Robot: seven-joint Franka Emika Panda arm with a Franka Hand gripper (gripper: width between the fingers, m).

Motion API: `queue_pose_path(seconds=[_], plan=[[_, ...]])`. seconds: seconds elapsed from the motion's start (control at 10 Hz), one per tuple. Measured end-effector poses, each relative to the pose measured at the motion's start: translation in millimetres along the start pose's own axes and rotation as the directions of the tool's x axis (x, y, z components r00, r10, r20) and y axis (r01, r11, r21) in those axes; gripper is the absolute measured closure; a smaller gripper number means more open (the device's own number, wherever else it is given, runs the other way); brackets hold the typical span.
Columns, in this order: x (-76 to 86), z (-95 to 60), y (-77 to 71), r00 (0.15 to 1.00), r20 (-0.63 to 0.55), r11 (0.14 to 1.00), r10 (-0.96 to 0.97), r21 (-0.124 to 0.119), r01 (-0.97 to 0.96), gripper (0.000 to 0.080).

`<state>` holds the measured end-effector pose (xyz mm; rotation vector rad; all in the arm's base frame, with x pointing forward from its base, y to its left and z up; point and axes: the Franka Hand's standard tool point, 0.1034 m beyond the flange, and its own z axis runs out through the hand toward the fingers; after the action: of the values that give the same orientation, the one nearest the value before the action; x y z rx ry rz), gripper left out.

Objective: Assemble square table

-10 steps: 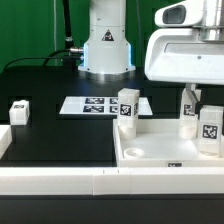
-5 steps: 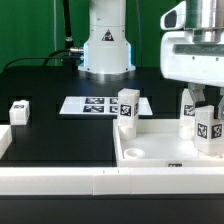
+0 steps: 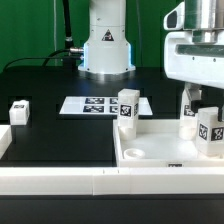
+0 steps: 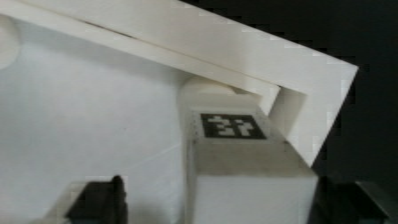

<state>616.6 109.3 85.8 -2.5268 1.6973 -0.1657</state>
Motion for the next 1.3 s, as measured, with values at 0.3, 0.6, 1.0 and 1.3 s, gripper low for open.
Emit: queue_pose_path(seconds=[0.3,0.6,1.0,1.3], plan=[[0.7,0.5,0.8,0.967,-0.004,0.967,-0.254,-0.005,0.254,0.0153],[-0.8,1.6,1.4,0.832,-0.005,0.832,-0.554,-0.028,0.554,0.0151],[-1.6,-0.7,-2.9,0.552,-0.003,0.551,-0.834,-0.040,0.833,0.0151],[-5.8,-1.9,-5.6,0.375,0.001,0.374,-0.927,-0.049,0.926,0.0151]])
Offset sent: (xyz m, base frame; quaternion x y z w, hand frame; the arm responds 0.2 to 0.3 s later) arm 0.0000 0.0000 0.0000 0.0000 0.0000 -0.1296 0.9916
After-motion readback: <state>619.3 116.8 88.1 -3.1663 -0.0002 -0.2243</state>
